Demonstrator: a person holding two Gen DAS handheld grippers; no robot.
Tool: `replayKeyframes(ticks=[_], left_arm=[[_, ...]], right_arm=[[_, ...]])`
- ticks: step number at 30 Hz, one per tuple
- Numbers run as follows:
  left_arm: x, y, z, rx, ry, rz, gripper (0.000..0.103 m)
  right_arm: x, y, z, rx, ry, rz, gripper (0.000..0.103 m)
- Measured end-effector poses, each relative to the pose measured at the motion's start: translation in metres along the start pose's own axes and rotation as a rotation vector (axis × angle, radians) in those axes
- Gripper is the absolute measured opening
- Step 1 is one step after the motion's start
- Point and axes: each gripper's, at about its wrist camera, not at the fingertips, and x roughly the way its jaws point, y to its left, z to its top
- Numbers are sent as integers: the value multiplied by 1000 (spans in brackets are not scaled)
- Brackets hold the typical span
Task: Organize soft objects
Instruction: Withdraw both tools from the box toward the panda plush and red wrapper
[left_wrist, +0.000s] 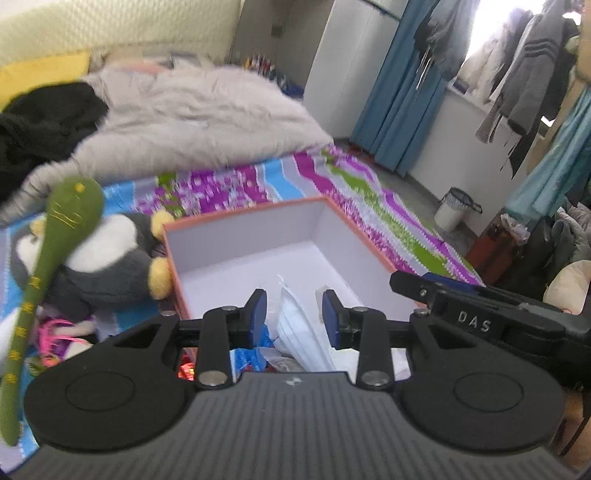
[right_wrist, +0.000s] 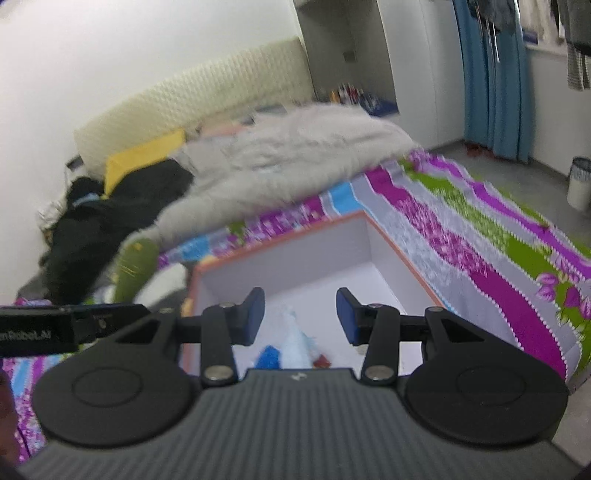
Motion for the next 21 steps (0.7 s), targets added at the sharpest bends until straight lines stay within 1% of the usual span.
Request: replayKeyframes(ticks=[4, 7, 11, 15, 17, 21], left_arm=[[-47, -4, -12, 33, -65, 20, 38], [-80, -3, -26, 43, -100, 28, 38], [-113, 4, -50, 34, -123, 42, 38], [-142, 18, -77, 18, -135, 71, 38], [-153, 26, -90, 12, -141, 93, 38], [-168, 44, -117, -15, -154, 120, 38]], right_arm=[[-33, 17, -1, -15, -53, 27, 46], [-53, 31, -9, -35, -83, 43, 46], [-71, 44, -24, -27, -89, 67, 46], [-82, 59, -43, -55, -84, 75, 46], [-84, 67, -54, -81, -73, 73, 46], [-85, 80, -78, -104, -44, 100, 46]])
